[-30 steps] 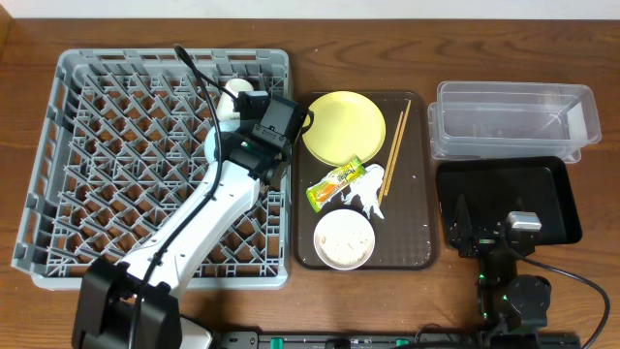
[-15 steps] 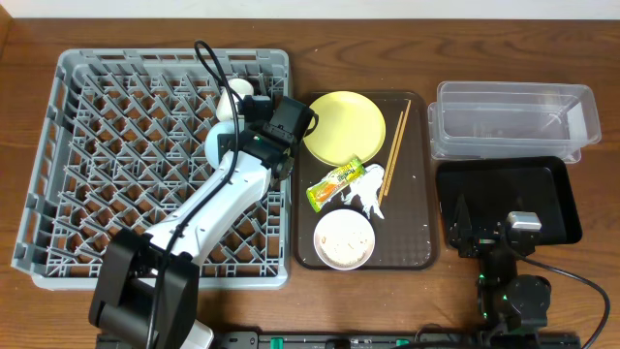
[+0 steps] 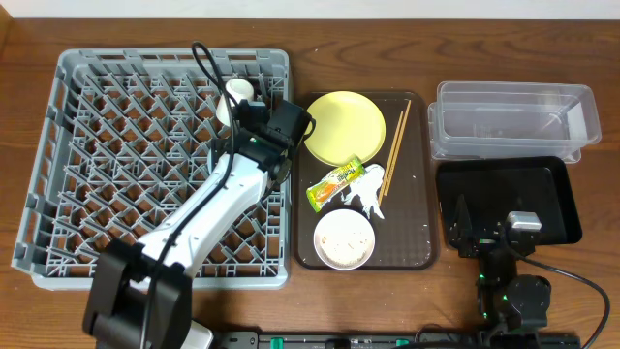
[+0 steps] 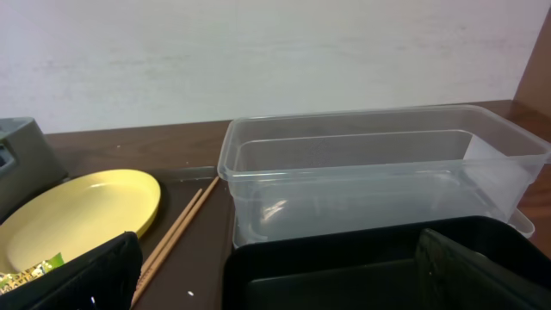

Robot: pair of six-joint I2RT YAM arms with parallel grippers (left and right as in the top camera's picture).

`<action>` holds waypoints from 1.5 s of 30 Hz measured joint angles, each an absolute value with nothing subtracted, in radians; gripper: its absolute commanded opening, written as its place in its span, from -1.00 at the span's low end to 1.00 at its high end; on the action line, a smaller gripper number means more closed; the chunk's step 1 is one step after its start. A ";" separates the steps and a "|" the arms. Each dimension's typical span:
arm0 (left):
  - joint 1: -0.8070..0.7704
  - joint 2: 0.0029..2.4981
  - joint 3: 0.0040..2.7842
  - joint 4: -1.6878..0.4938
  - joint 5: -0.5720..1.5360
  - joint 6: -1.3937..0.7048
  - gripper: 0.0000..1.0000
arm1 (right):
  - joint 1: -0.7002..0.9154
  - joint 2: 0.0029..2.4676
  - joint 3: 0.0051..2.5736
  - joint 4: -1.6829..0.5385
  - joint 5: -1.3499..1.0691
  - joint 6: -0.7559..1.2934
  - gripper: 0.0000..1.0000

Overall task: Sort waste into correct bins and load items into the dishwasher rack
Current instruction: 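Push the light-blue bowl further into the rack with the left gripper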

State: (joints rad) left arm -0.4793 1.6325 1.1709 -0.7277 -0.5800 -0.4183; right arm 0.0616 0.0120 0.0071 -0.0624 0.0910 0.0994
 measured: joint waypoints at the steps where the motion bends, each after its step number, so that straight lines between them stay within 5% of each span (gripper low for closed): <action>1: -0.482 1.619 1.171 -0.727 -0.574 -0.418 0.67 | 0.062 0.012 0.007 -0.062 0.091 0.099 0.98; 8: -0.484 1.507 1.171 -0.722 -0.469 -0.452 0.51 | 0.062 0.012 0.007 -0.062 0.091 0.099 0.99; 18: -0.427 1.467 1.171 -0.868 -0.338 -0.544 -0.60 | 0.062 0.012 0.007 -0.062 0.091 0.099 0.98; 31: -0.386 1.553 1.171 -0.810 -0.311 -0.553 -0.58 | 0.062 0.012 0.007 -0.062 0.091 0.099 0.99; 38: -0.386 1.548 1.175 -0.743 -0.262 -0.519 -0.16 | 0.062 0.012 0.007 -0.062 0.091 0.099 0.98; 45: -0.386 1.407 1.234 -0.725 -0.165 -0.504 -0.03 | 0.062 0.012 0.007 -0.062 0.091 0.099 0.98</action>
State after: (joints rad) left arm -0.3862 1.4071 1.2335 -0.7254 -0.1646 -0.5037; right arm 0.0616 0.0124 0.0071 -0.0620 0.0910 0.0994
